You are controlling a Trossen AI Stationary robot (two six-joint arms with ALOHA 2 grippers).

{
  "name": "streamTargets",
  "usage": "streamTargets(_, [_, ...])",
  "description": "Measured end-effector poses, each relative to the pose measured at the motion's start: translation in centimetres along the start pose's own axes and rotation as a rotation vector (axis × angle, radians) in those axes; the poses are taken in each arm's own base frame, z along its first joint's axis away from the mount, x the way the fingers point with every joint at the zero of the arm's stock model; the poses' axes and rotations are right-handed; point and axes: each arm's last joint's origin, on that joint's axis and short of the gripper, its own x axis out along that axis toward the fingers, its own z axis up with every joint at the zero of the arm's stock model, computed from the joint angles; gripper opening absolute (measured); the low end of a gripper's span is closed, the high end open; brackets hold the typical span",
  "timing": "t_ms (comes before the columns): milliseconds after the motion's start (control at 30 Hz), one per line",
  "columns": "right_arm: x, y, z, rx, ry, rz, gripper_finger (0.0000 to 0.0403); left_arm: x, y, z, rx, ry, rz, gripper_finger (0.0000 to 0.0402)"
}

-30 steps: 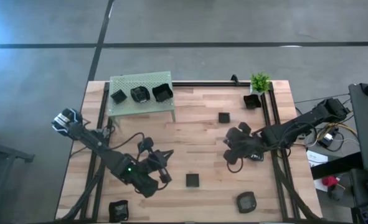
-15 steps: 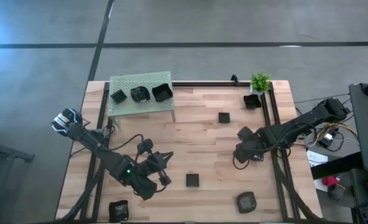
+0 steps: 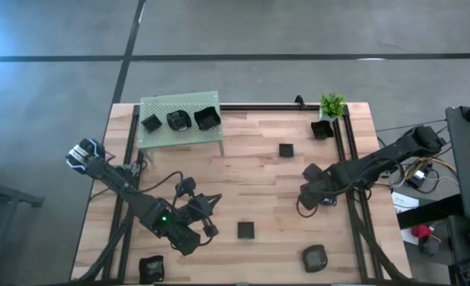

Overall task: Pick & Place Mini shaped plates
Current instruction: Stack the black leaf shaped plate on top of the leaf shaped plate on the shelf

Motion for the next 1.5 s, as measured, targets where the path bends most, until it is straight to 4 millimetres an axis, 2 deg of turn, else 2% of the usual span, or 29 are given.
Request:
streamTargets(267, [0.9,0.5,0.0,-0.090,0.026,-0.048,0.0015,0.0,0.0,0.0,0.002,0.000,0.000,0.0009])
streamTargets(533, [1.0,0.5,-0.1,-0.010,0.059,-0.040,0.0016,0.0,0.0,0.0,0.007,0.000,0.000,0.0009])
streamTargets(833, [1.0,0.5,-0.2,-0.002,0.083,-0.033,0.0077,0.0,0.0,0.0,0.011,0.000,0.000,0.0009])
streamTargets(1000, [1.7,0.0,-0.4,0.071,0.081,-0.067,0.0100,0.0,0.0,0.0,0.011,0.000,0.000,0.0009])
streamTargets(1267, [3.8,-1.0,-1.2,0.116,0.094,-0.098,0.0094,0.0,0.0,0.0,0.013,0.000,0.000,0.0009])
streamTargets(1500, [3.5,-0.7,-1.0,0.111,0.090,-0.078,0.0081,0.0,0.0,0.0,0.028,0.001,0.000,0.0009])
